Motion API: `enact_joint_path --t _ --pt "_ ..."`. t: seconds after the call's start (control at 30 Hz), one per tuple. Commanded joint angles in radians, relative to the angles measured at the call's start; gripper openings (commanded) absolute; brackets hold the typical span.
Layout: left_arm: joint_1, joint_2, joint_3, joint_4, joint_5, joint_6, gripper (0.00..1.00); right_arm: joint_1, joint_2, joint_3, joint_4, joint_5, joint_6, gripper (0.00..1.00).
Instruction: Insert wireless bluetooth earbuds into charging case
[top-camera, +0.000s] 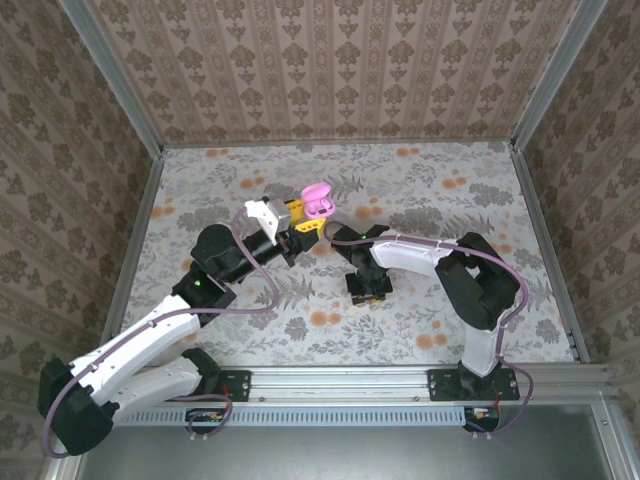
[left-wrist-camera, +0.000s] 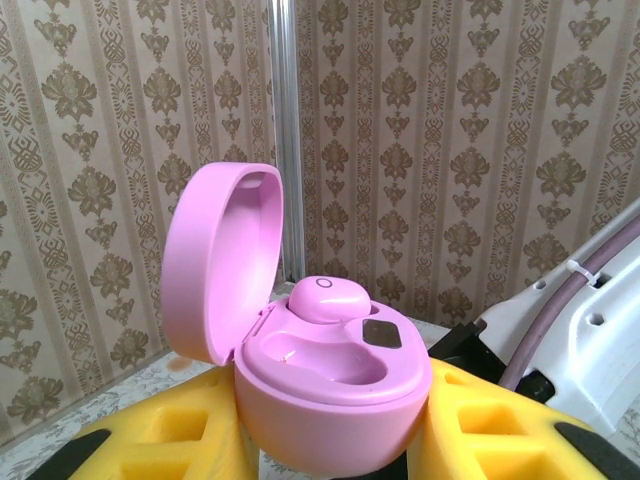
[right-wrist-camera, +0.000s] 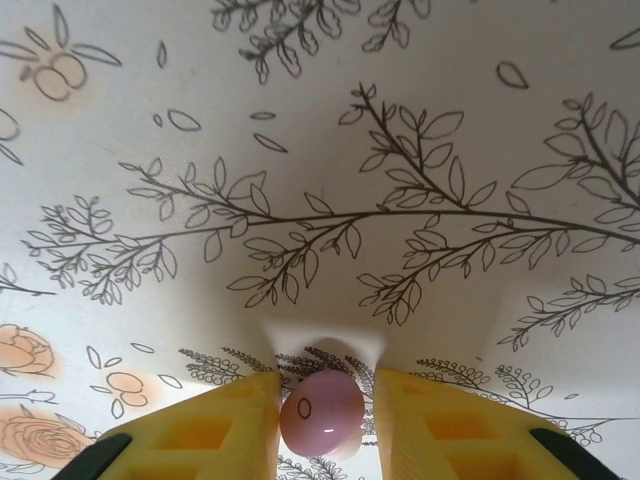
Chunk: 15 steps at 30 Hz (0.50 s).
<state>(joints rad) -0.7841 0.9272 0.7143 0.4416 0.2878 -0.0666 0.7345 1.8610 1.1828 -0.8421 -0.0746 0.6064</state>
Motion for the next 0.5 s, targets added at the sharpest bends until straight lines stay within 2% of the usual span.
enact_joint_path --t 0.0,0.13,0.33,0.47 --pt "-0.001 -0.013 0.007 0.005 -0.011 0.003 0.36 0.010 0.006 0.026 -0.051 0.002 -0.025 0.30" --pt "-0.003 -0.011 0.010 0.005 -0.012 0.002 0.36 0.010 -0.002 0.032 -0.061 0.020 -0.086 0.28" --pt "-0.002 -0.006 0.013 0.003 -0.009 0.004 0.36 0.009 0.022 0.051 -0.107 0.078 -0.289 0.27" --pt "-0.003 -0.005 0.013 0.003 -0.007 0.002 0.36 0.008 0.034 0.035 -0.082 0.051 -0.390 0.28"
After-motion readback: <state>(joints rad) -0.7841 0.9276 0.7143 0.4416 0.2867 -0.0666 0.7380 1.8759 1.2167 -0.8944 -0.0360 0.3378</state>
